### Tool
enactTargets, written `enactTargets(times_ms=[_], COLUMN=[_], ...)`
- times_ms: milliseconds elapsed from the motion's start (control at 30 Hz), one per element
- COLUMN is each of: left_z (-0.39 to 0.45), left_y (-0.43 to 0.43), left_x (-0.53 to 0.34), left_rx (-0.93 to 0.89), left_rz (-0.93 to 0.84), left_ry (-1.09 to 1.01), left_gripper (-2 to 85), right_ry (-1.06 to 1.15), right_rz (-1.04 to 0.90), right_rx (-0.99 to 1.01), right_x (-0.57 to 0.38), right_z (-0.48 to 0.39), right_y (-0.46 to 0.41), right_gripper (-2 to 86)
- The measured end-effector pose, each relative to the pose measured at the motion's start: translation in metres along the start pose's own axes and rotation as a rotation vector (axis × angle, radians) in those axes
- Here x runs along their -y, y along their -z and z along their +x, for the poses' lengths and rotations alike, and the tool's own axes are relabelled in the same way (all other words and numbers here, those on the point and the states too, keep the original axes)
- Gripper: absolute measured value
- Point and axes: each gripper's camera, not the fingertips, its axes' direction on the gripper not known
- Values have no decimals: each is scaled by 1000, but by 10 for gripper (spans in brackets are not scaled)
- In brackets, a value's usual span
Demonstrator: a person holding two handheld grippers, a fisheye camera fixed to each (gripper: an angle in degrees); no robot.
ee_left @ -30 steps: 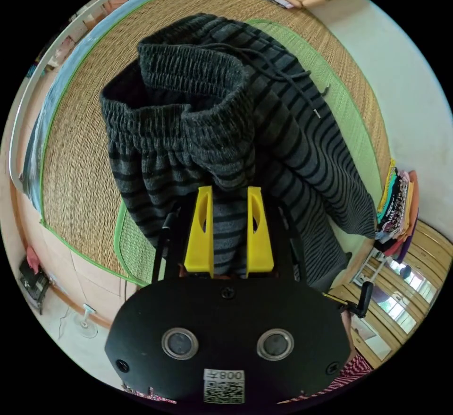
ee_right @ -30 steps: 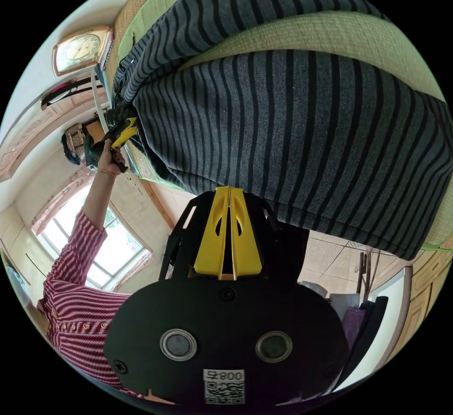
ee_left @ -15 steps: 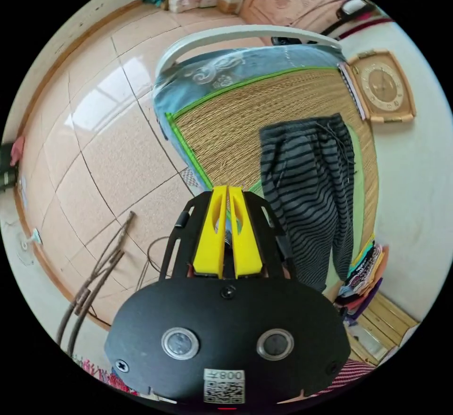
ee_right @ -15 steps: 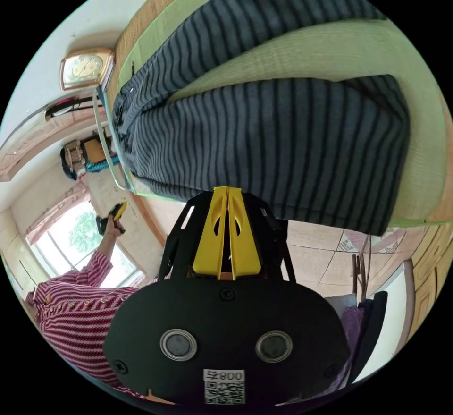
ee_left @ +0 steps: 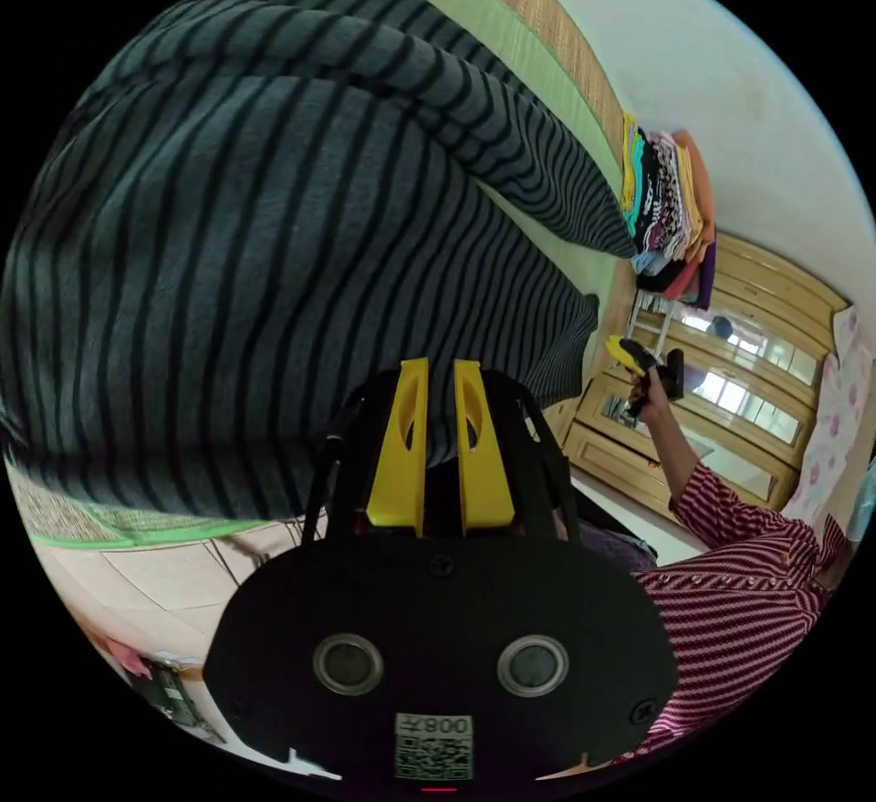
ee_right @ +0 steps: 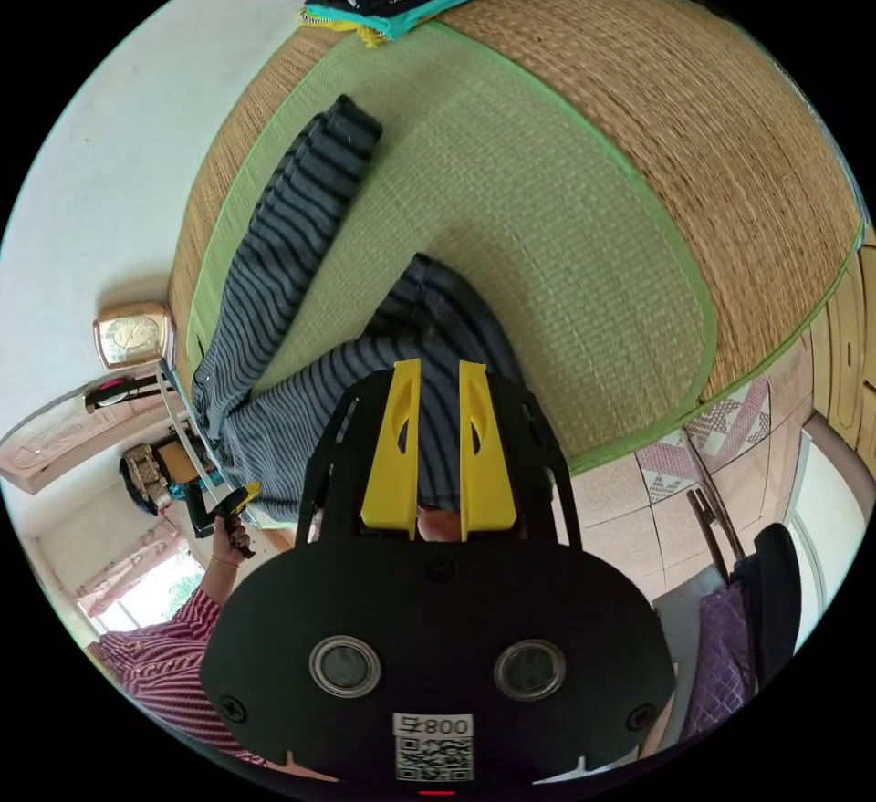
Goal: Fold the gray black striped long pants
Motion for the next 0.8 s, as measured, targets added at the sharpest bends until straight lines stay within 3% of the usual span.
enactTargets(times_ms=[233,400,567,667,800], left_z=[-37,-65,-67,-67,-56], left_y=[-48,-64,-50,-41,-32], left_x=[7,-4,-10,2,41], left_rx=[51,39,-38,-55,-16], left_rz=[-98,-112,5,79,162], left_ry=[31,67,19,-35,-158], left_gripper=[46,36,37,45,69], right_ry=[46,84,94,36,25], right_rz=[-46,-147,-34,-4,79], right_rx=[-54,-54,97,49,247], right_x=[31,8,-36,-53,-45], right_z=[-3,-3,18,48,62], right_y=[-11,-7,90,124,147], right_gripper=[81,33,13,10,35])
